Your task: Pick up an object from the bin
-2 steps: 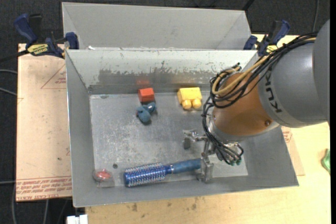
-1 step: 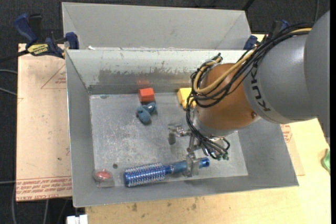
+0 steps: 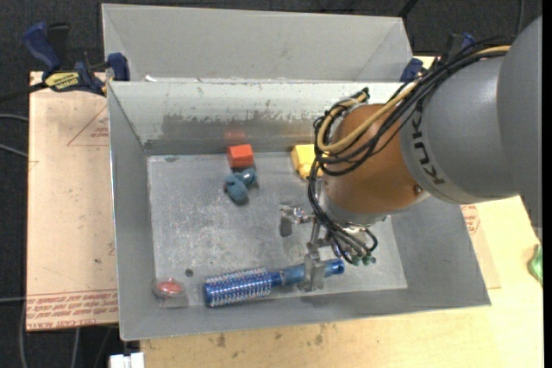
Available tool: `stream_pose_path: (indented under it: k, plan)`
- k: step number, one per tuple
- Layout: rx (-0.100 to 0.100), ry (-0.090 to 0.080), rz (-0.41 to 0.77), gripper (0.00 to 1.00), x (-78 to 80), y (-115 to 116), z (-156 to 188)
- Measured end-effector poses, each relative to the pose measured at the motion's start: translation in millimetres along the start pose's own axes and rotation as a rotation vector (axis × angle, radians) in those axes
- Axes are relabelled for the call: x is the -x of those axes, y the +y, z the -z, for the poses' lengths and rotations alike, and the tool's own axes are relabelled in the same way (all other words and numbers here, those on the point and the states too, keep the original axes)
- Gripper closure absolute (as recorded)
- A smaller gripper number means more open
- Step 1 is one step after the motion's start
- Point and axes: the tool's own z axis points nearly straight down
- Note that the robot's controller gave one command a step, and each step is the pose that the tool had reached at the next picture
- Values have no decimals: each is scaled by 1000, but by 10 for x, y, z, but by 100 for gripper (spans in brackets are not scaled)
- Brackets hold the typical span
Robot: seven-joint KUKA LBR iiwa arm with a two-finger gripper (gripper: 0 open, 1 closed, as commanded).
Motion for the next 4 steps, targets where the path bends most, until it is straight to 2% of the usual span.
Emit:
stream_pose_path:
  k: [1, 2, 3, 4]
  plan:
    - [-1, -5, 47, 0, -62, 0, -347]
    - [-1, -9, 48, 0, -48, 5, -343]
    - [-1, -5, 49, 100, -57, 7, -346]
    - [-2, -6, 50, 100, -38, 16, 426]
